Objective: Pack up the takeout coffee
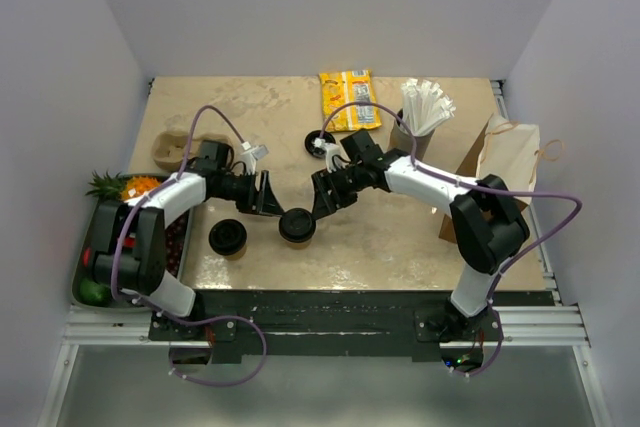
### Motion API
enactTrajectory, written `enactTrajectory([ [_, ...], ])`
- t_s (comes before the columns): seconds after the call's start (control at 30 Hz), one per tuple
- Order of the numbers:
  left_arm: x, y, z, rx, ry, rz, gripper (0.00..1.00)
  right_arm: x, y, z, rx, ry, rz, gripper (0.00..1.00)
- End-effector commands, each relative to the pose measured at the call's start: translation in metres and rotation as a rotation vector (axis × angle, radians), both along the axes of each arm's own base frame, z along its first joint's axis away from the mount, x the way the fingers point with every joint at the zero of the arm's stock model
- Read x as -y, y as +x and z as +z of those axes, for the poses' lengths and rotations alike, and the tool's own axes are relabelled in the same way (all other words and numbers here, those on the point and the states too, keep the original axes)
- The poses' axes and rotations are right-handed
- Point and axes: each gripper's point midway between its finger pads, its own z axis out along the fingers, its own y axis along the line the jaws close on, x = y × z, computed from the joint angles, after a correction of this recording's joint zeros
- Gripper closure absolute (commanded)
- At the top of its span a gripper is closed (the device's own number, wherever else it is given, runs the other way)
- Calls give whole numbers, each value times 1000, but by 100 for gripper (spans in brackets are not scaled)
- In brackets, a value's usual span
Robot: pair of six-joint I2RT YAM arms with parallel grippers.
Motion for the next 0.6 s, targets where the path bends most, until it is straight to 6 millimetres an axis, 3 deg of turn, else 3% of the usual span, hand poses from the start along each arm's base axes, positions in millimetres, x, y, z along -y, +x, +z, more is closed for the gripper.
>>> enactTrajectory([
  [0.0, -29, -2, -50, -69, 235, 45, 39, 19, -4, -33, 86, -205, 8, 37],
  [0.13, -39, -6, -70, -132, 315, 62, 41, 23, 1, -38, 135, -260, -5, 37],
  [0.3, -40, -8, -77, -156, 328, 55, 43, 23, -6, -42, 131, -266, 11, 37],
  [0.4, -29, 0, -59, -82, 251, 40, 41, 15, -7, -26, 146, -209, 27, 37],
  [0.57, -16, 25, -3, 133, 105, 52, 34, 2, 1, 9, 220, -118, 52, 37],
])
